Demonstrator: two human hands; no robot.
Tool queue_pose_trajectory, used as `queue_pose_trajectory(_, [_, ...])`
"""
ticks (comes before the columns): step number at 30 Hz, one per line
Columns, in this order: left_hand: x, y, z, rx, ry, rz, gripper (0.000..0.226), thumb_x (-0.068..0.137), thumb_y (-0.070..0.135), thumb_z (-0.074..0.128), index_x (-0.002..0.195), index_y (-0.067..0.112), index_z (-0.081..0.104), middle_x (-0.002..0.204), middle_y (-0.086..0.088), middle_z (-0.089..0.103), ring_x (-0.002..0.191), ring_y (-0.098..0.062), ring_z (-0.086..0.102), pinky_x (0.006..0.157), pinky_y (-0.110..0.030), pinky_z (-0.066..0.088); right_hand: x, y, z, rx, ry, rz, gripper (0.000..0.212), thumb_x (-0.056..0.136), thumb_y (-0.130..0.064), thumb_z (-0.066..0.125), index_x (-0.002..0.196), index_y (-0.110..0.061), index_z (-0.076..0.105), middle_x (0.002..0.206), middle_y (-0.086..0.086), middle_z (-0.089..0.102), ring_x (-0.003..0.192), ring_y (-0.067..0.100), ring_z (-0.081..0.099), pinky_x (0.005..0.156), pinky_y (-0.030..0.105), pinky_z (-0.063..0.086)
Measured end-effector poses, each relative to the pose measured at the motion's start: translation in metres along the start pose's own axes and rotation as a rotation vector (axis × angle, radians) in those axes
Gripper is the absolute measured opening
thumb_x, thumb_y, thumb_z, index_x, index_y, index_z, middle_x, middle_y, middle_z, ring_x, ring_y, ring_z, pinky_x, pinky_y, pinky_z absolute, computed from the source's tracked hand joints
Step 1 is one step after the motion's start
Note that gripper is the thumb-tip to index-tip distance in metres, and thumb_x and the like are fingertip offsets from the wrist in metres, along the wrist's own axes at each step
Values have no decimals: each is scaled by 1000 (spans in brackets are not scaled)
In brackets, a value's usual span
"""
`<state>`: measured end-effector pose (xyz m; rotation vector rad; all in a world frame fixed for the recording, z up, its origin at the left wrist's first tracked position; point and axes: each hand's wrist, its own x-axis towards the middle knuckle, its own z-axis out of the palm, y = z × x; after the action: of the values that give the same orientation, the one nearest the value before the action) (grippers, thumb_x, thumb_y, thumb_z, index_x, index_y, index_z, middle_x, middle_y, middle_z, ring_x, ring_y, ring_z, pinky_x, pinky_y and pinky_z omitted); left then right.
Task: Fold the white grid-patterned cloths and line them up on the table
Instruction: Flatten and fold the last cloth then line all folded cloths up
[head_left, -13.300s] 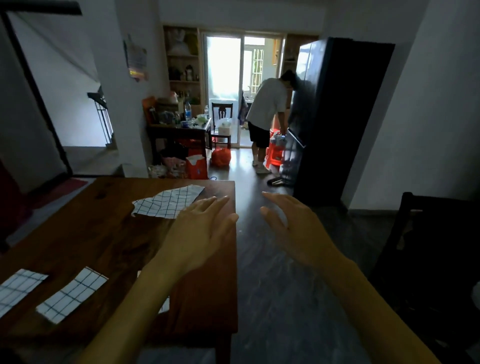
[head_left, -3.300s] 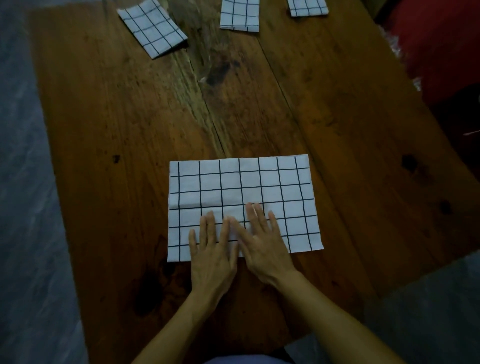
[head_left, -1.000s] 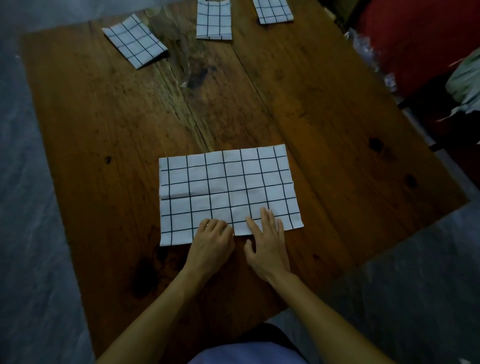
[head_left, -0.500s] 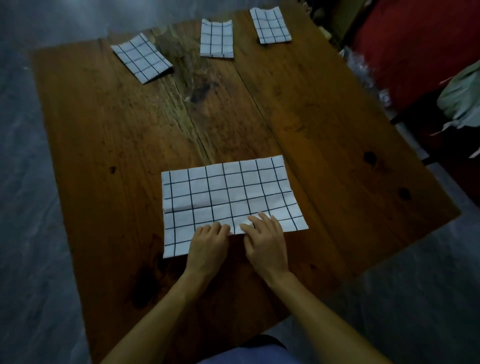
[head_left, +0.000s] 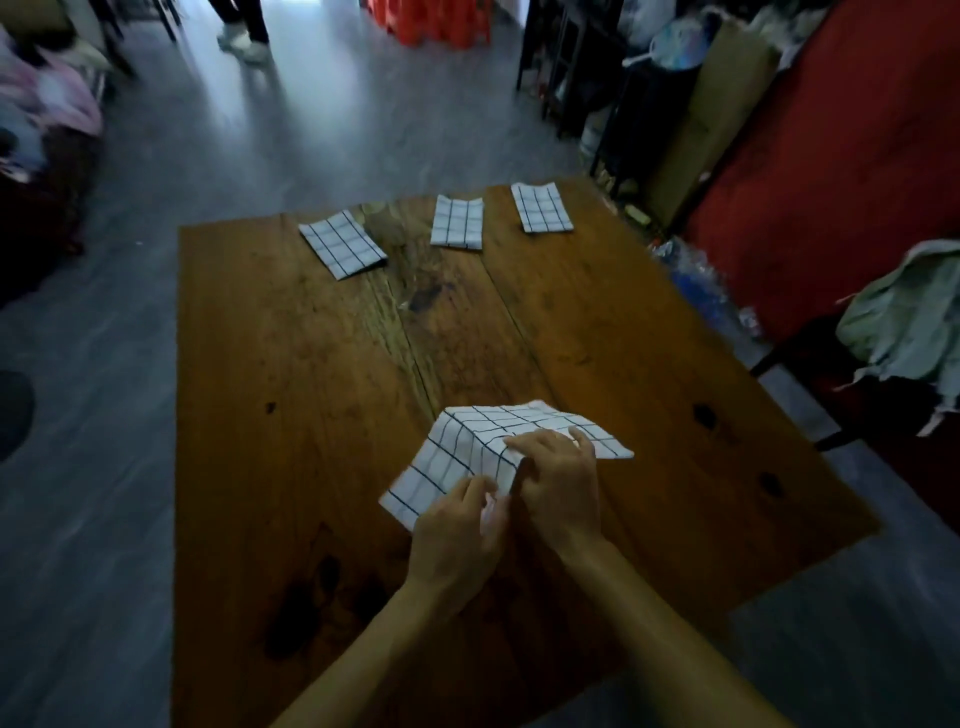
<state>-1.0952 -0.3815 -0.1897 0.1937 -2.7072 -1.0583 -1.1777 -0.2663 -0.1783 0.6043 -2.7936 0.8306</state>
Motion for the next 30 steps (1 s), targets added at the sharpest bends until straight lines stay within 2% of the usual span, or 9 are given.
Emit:
queue_pose_trajectory(2, [6,7,-13,-48,63,1,25,95,35,36,98,22,57,86,5,61,66,-3,54,55,-18,47,9,-2,-18,144,-1,33,32,82,0,62,106,-20,70,106,-2,71,102,9,60,100,50,43])
queue_pose_trajectory(5, [21,12,-32,85,120,114,27,92,25,48,116,15,56,105,-7,62,83,-13,60,67,-21,49,17,-4,-51,449,-96,138,28,81,-1,68,99,-23,71,101,-10,69,91,1,63,79,39,58])
queue_pose_trajectory(9, [30,32,-54,248,79,264,43,92,35,52,130,15,51,131,-12,54,120,-29,51,95,-42,44,13,-13,-91,620,-203,118,34,82,-1,68,91,-34,68,92,-11,69,82,2,66,66,26,57])
queue_pose_trajectory(12, [23,51,-60,268,116,368,42,92,39,47,121,11,58,120,-9,63,113,-27,57,93,-42,46,5,-19,-111,729,-240,49,31,88,4,58,95,-25,67,90,-5,69,77,6,67,62,23,55])
queue_pose_trajectory(16, [1,68,-62,111,225,330,33,92,31,47,102,7,67,93,-7,71,85,-21,64,75,-31,48,-10,-20,-123,830,-237,30,31,92,3,55,92,-25,68,89,0,70,82,12,68,69,33,59])
queue_pose_trajectory(19, [-12,65,-64,98,216,300,24,92,25,53,97,7,68,88,-6,71,78,-21,64,74,-27,43,-25,-18,-125,916,-244,84,21,96,-10,53,93,-23,68,89,-5,70,84,4,66,70,21,55])
queue_pose_trajectory(22, [-23,60,-66,92,205,280,17,91,19,55,95,9,68,83,-3,70,71,-16,62,70,-24,41,-38,-13,-123,1016,-183,156,19,97,-27,53,97,-21,71,94,-3,72,91,12,68,73,22,54])
queue_pose_trajectory(26, [-33,56,-70,105,192,257,23,93,27,50,92,11,68,79,-1,68,66,-12,58,66,-27,43,-46,-18,-114,934,-135,165,25,82,-47,64,104,-34,64,107,-6,68,101,9,64,81,27,55])
queue_pose_trajectory(30, [-32,47,-77,77,202,231,36,94,38,41,92,12,66,79,0,67,66,-15,59,62,-27,44,-44,-30,-108,794,-26,151,16,84,-34,70,96,-30,60,99,-12,64,94,-1,60,79,20,51])
